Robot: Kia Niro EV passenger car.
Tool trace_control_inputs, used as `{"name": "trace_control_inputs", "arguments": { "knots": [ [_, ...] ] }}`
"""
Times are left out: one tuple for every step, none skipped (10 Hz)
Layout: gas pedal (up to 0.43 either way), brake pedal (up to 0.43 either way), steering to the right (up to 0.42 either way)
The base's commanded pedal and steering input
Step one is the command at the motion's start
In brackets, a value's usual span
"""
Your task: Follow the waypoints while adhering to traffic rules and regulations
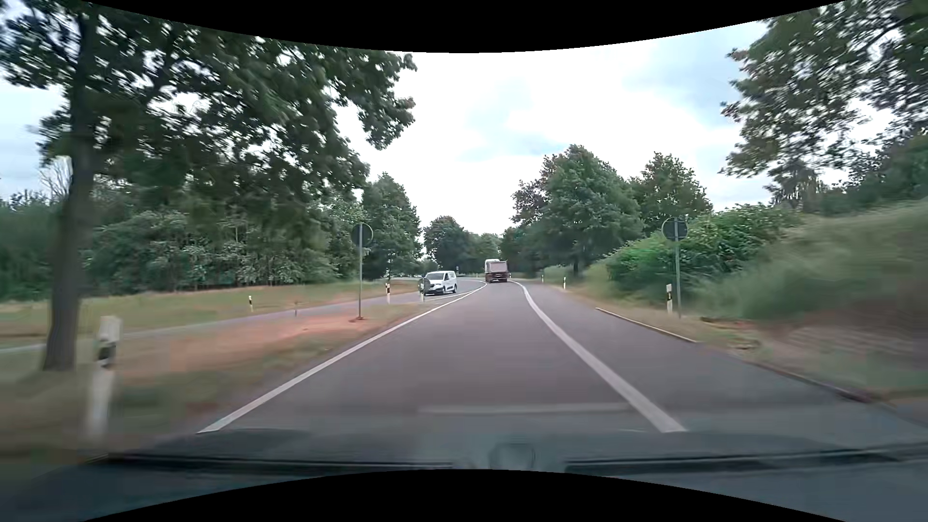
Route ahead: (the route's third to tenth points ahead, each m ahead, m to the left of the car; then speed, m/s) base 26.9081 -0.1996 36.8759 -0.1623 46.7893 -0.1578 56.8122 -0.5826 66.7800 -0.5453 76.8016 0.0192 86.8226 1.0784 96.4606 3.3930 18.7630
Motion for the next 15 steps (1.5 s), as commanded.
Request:
{"name": "trace_control_inputs", "arguments": {
  "knots": [
    [0.260, 0.000, 0.026],
    [0.260, 0.000, 0.025],
    [0.260, 0.000, 0.023],
    [0.260, 0.000, 0.022],
    [0.260, 0.000, 0.019],
    [0.260, 0.000, 0.018],
    [0.260, 0.000, 0.016],
    [0.260, 0.000, 0.012],
    [0.260, 0.000, 0.010],
    [0.260, 0.000, 0.008],
    [0.260, 0.000, 0.008],
    [0.240, 0.000, 0.006],
    [0.209, 0.000, 0.005],
    [0.189, 0.000, 0.003],
    [0.169, 0.000, 0.000]
  ]
}}
